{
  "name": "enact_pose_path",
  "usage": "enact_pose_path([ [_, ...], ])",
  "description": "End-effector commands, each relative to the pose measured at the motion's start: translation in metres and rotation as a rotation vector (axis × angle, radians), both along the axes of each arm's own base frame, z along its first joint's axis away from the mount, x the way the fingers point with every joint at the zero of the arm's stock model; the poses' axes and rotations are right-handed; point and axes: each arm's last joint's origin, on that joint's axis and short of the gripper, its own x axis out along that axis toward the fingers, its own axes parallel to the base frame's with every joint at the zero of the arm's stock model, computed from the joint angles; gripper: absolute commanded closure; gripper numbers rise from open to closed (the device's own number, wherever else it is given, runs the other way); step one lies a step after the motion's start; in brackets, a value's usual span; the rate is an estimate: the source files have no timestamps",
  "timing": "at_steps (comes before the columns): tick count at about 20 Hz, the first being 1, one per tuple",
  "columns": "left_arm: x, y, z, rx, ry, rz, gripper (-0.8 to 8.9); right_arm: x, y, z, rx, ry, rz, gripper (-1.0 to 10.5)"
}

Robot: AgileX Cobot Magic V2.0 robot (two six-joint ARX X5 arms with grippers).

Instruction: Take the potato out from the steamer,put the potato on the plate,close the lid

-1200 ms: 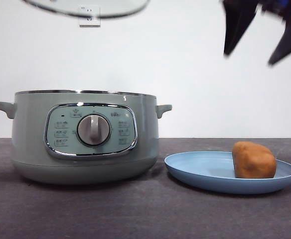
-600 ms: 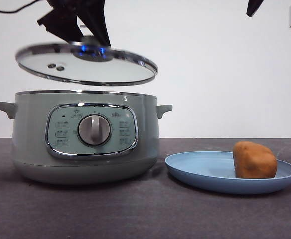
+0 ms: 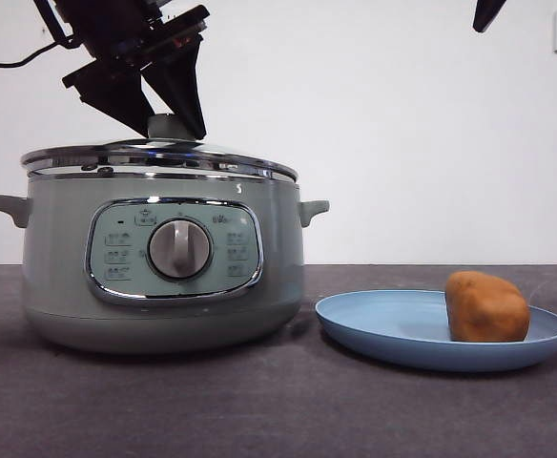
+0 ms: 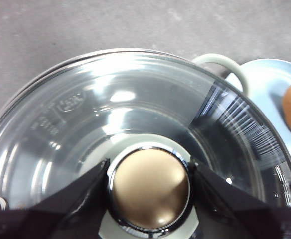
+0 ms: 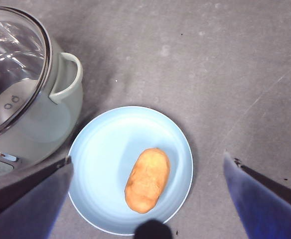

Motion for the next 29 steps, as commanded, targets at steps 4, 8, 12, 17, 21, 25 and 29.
enact_pose_path([
  [4,-0.001,0.002,-0.003,0.029,-0.004,0.018,8.22,0.001,0.0,0.0,0.007,0.0,-0.007,4.4],
  [8,-0.001,-0.006,-0.005,-0.032,-0.027,-0.03,8.22,0.001,0.0,0.0,0.009,0.002,-0.006,4.4],
  [12,-0.001,-0.014,-0.012,-0.034,-0.035,-0.053,8.22,0.0,0.0,-0.001,0.006,0.012,-0.005,4.4],
  [17,0.002,-0.022,-0.031,-0.025,0.063,-0.094,8.22,0.0,0.0,-0.001,0.006,0.016,-0.005,4.4],
  [21,0.006,-0.024,-0.043,-0.004,0.113,-0.092,8.2,-0.001,0.0,-0.002,0.006,0.025,-0.006,4.4],
  [25,0.004,-0.023,-0.045,-0.013,0.161,-0.051,5.87,-0.001,0.0,-0.002,0.005,0.027,-0.006,4.4],
  [29,0.001,-0.021,-0.047,0.005,0.201,-0.048,4.23,-0.001,0.0,-0.002,0.006,0.027,-0.006,4.4],
])
